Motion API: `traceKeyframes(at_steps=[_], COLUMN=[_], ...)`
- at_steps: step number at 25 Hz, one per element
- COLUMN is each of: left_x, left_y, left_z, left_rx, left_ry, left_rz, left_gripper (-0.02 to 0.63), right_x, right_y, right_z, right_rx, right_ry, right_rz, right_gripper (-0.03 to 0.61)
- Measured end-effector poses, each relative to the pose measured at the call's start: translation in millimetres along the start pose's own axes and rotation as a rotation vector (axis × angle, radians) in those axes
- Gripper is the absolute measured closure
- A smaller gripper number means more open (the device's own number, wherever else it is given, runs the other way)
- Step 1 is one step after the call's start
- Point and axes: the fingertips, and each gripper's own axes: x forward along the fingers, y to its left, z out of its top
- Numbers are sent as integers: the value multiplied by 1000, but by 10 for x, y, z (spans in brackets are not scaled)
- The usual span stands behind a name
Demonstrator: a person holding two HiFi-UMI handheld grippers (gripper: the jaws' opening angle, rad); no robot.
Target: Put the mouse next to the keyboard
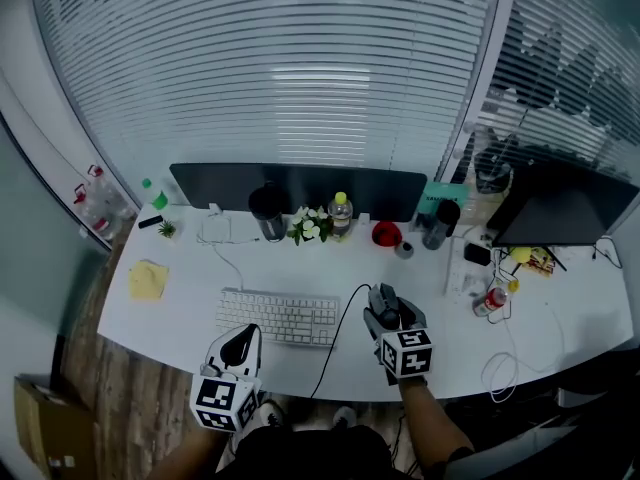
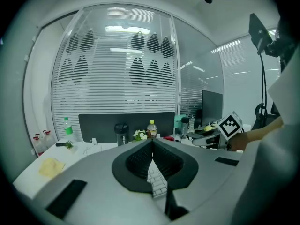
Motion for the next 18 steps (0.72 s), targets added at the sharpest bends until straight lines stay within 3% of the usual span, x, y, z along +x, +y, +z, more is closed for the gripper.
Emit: traceKeyframes(at_steps=[7,18], left_x=[96,138], left_y=[-16,73], left_z=[-89,-192], left_rx=[29,-20], left_ry=[41,68], left_rz=[47,73], left_gripper=[586,586], right_x=[319,583], right_y=[-248,-540], right_z=[-406,-1172], right_rx=[20,93], right_ry=[72,221], right_rz=[-31,-86], right_gripper=[276,276])
